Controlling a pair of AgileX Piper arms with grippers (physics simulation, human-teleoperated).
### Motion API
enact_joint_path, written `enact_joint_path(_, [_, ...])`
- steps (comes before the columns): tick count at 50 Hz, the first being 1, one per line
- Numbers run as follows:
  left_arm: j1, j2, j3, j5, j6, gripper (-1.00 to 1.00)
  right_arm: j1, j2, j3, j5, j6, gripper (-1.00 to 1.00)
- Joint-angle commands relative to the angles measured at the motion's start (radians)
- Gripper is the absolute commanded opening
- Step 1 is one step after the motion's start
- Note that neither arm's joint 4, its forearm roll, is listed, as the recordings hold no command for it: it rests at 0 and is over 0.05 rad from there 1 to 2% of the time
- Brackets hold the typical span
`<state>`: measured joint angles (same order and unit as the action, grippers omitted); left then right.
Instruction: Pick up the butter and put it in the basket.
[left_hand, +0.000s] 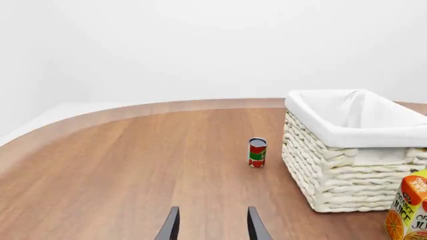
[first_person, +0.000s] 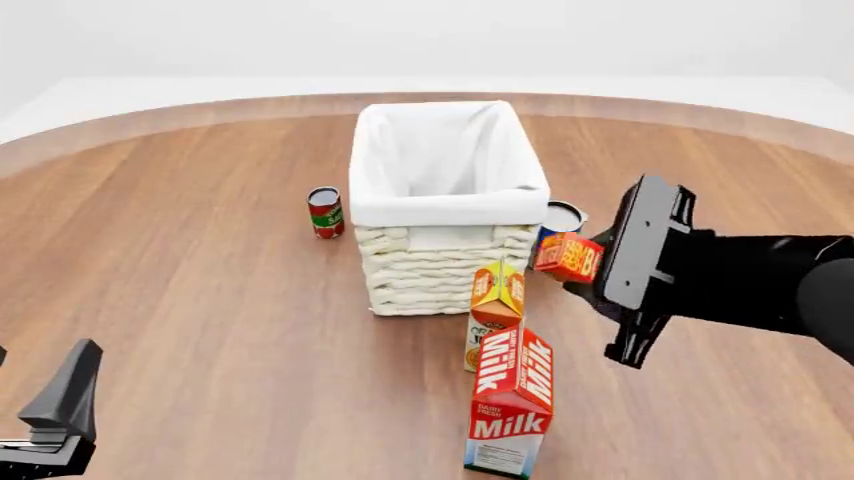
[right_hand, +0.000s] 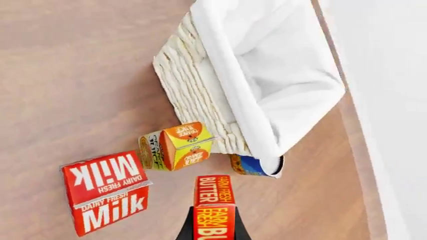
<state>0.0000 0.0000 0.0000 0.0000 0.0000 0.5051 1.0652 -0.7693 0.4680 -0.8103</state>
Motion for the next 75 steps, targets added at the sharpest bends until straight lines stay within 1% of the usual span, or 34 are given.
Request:
enact_joint_path(1, [0.000,0.000,0.000,0.000,0.000,1.00,0.024,0.038,-0.180,-0.093,0.243,-1.00])
enact_joint_path(2, [0.000,0.000,0.000,0.000,0.000,1.00,0.021,0.031,-0.202,-0.109,0.265,-1.00])
enact_joint_path(3, [0.000,0.000,0.000,0.000,0.000,1.00,-0.037,0.081,-0.263,-0.113,0.308,-1.00])
enact_joint_path(4, [0.000,0.000,0.000,0.000,0.000,1.00,-0.037,0.105,-0.305,-0.091,0.365,-1.00])
enact_joint_path(7, [0.000,0.000,0.000,0.000,0.000,1.00,-0.029,0.120,-0.371,-0.085,0.472,-1.00])
enact_joint_path(8, [0.000,0.000,0.000,0.000,0.000,1.00,-0.049,0.138,-0.399,-0.095,0.498,-1.00])
enact_joint_path(10, [0.000,0.000,0.000,0.000,0.000,1.00,-0.001,0.123,-0.405,-0.085,0.548,-1.00])
enact_joint_path(11, [0.000,0.000,0.000,0.000,0.000,1.00,-0.014,0.131,-0.425,-0.093,0.579,-1.00])
enact_joint_path(12, [0.000,0.000,0.000,0.000,0.000,1.00,-0.005,0.137,-0.431,-0.091,0.587,-1.00])
enact_joint_path(13, [0.000,0.000,0.000,0.000,0.000,1.00,0.025,0.113,-0.432,-0.096,0.623,-1.00])
enact_joint_path(14, [0.000,0.000,0.000,0.000,0.000,1.00,0.029,0.116,-0.444,-0.096,0.628,-1.00])
enact_joint_path(15, [0.000,0.000,0.000,0.000,0.000,1.00,0.046,0.102,-0.454,-0.095,0.668,-1.00])
enact_joint_path(16, [0.000,0.000,0.000,0.000,0.000,1.00,0.034,0.108,-0.466,-0.098,0.675,-1.00])
enact_joint_path(20, [0.000,0.000,0.000,0.000,0.000,1.00,0.073,0.076,-0.498,-0.092,0.746,-1.00])
enact_joint_path(21, [0.000,0.000,0.000,0.000,0.000,1.00,0.093,0.064,-0.497,-0.089,0.747,-1.00])
enact_joint_path(23, [0.000,0.000,0.000,0.000,0.000,1.00,0.086,0.073,-0.507,-0.090,0.749,-1.00])
enact_joint_path(25, [0.000,0.000,0.000,0.000,0.000,1.00,0.126,0.058,-0.507,-0.084,0.779,-1.00])
enact_joint_path(26, [0.000,0.000,0.000,0.000,0.000,1.00,0.114,0.066,-0.518,-0.087,0.794,-1.00])
enact_joint_path(27, [0.000,0.000,0.000,0.000,0.000,1.00,0.135,0.057,-0.512,-0.086,0.782,-1.00])
enact_joint_path(28, [0.000,0.000,0.000,0.000,0.000,1.00,0.157,0.047,-0.510,-0.086,0.804,-1.00])
enact_joint_path(29, [0.000,0.000,0.000,0.000,0.000,1.00,0.150,0.058,-0.518,-0.087,0.806,-1.00])
enact_joint_path(30, [0.000,0.000,0.000,0.000,0.000,1.00,0.159,0.056,-0.517,-0.092,0.802,-1.00])
enact_joint_path(31, [0.000,0.000,0.000,0.000,0.000,1.00,0.176,0.046,-0.509,-0.103,0.830,-1.00])
enact_joint_path(33, [0.000,0.000,0.000,0.000,0.000,1.00,0.176,0.060,-0.503,-0.127,0.824,-1.00])
enact_joint_path(34, [0.000,0.000,0.000,0.000,0.000,1.00,0.184,0.073,-0.496,-0.155,0.851,-1.00])
enact_joint_path(36, [0.000,0.000,0.000,0.000,0.000,1.00,0.194,0.096,-0.493,-0.184,0.875,-1.00])
enact_joint_path(41, [0.000,0.000,0.000,0.000,0.000,1.00,0.184,0.187,-0.551,-0.193,0.860,-1.00])
enact_joint_path(47, [0.000,0.000,0.000,0.000,0.000,1.00,0.171,0.323,-0.693,-0.141,0.818,-1.00])
enact_joint_path(59, [0.000,0.000,0.000,0.000,0.000,1.00,0.181,0.468,-0.887,-0.033,0.777,-1.00])
enact_joint_path(63, [0.000,0.000,0.000,0.000,0.000,1.00,0.164,0.510,-0.928,-0.007,0.771,-1.00])
enact_joint_path(64, [0.000,0.000,0.000,0.000,0.000,1.00,0.147,0.556,-0.926,-0.010,0.767,-1.00])
enact_joint_path(67, [0.000,0.000,0.000,0.000,0.000,1.00,0.153,0.561,-0.910,-0.023,0.775,-1.00])
enact_joint_path(68, [0.000,0.000,0.000,0.000,0.000,1.00,0.122,0.699,-0.958,-0.046,0.790,-1.00])
enact_joint_path(75, [0.000,0.000,0.000,0.000,0.000,1.00,0.116,0.706,-0.969,-0.041,0.791,-1.00])
